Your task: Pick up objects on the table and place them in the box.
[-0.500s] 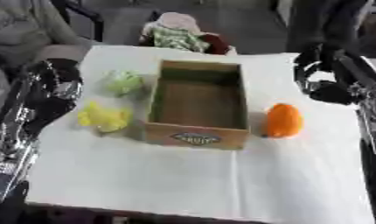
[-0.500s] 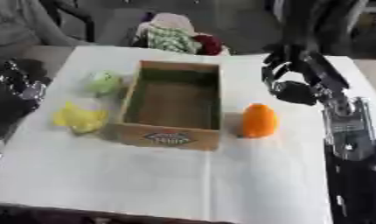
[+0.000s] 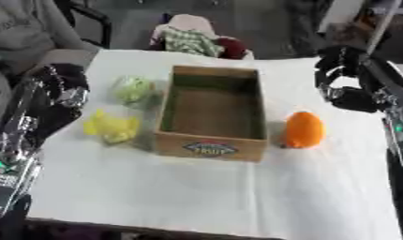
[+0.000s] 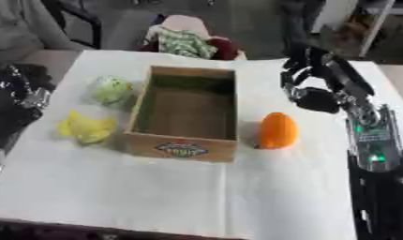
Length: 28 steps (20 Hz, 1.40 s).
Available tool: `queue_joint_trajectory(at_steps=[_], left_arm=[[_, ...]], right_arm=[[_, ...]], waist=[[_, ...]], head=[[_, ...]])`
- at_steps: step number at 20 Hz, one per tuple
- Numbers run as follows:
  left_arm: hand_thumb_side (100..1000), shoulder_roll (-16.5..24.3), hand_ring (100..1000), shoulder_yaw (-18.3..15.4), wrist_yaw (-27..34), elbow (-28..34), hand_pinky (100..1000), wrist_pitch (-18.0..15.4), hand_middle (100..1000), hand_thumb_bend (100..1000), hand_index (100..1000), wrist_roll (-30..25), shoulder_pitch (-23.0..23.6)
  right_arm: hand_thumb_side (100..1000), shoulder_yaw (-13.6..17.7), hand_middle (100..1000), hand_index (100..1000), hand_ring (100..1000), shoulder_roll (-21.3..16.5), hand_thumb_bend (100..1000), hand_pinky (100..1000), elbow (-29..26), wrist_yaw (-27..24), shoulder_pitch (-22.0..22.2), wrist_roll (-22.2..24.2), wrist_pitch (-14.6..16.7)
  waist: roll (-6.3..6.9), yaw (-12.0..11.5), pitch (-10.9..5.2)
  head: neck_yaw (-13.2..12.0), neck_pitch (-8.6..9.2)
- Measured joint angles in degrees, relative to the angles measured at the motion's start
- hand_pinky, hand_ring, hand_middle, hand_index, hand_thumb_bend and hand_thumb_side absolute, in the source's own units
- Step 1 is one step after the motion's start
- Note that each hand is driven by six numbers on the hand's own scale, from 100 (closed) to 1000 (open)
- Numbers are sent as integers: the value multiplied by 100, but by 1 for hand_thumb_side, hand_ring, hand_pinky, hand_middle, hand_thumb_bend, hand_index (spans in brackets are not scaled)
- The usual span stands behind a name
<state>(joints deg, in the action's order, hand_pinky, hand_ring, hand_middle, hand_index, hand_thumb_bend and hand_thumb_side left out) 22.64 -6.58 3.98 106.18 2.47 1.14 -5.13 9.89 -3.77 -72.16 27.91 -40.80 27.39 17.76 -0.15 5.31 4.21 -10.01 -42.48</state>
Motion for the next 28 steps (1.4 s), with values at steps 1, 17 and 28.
queue_joint_trajectory(at_steps=[1, 17, 28], left_arm=[[125, 0, 604, 0, -2, 0, 834, 3, 571, 100, 691, -6, 0], [126, 0, 604, -32, -57, 0, 835, 7, 571, 101, 694, -66, 17], [128, 0, 604, -32, -75, 0, 835, 2, 571, 100, 694, -87, 42]], right_arm=[[100, 0, 609, 811, 632, 0, 100, 524, 0, 2, 0, 8, 7], [186, 34, 772, 897, 754, -162, 100, 621, 760, 998, 5, 878, 407], [230, -31, 795, 892, 770, -201, 100, 676, 1304, 2501, 15, 1053, 1038]], waist=[[0, 0, 0], [-1, 15, -3], [9, 23, -3]], head=[[0, 0], [-2, 1], [3, 20]])
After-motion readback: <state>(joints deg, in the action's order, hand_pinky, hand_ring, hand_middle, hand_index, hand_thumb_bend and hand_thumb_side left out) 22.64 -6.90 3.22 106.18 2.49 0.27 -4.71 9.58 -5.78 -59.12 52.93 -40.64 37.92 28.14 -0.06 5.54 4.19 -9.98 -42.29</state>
